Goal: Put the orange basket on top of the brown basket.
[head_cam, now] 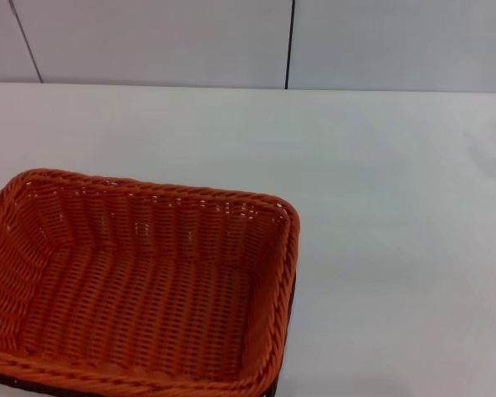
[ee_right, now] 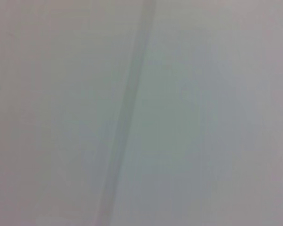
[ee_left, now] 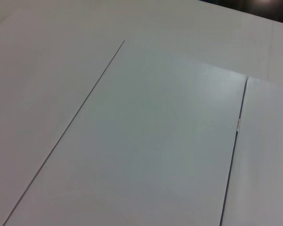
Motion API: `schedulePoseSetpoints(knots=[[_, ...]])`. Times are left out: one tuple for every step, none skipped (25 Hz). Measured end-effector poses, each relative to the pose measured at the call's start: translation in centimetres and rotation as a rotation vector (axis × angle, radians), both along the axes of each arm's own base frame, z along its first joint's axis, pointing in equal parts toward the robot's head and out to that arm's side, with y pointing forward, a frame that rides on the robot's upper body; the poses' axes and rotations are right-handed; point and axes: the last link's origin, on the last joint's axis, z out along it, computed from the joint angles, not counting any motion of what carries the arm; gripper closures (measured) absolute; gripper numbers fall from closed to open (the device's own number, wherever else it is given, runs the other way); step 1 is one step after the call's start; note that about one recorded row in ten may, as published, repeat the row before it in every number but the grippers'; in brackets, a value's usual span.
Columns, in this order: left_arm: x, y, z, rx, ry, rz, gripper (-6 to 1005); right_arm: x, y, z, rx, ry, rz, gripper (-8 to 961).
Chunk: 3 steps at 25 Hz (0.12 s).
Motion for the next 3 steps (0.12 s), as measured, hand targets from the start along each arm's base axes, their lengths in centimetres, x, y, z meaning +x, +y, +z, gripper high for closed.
schedulePoseSetpoints(knots=[[0.0,0.0,0.0,0.001,-0.002,0.000,245,0.9,0.4,-0.3,0.008,0.003,-0.048,436],[0.0,0.0,0.0,0.001,-0.002,0.000,245,1.7,0.8,-0.6,0.016,-0.004,-0.099,436],[0.0,0.0,0.0,0.000,-0.005,0.000,245,2.2,1.1,-0.9,0.022,-0.015,-0.135,436]])
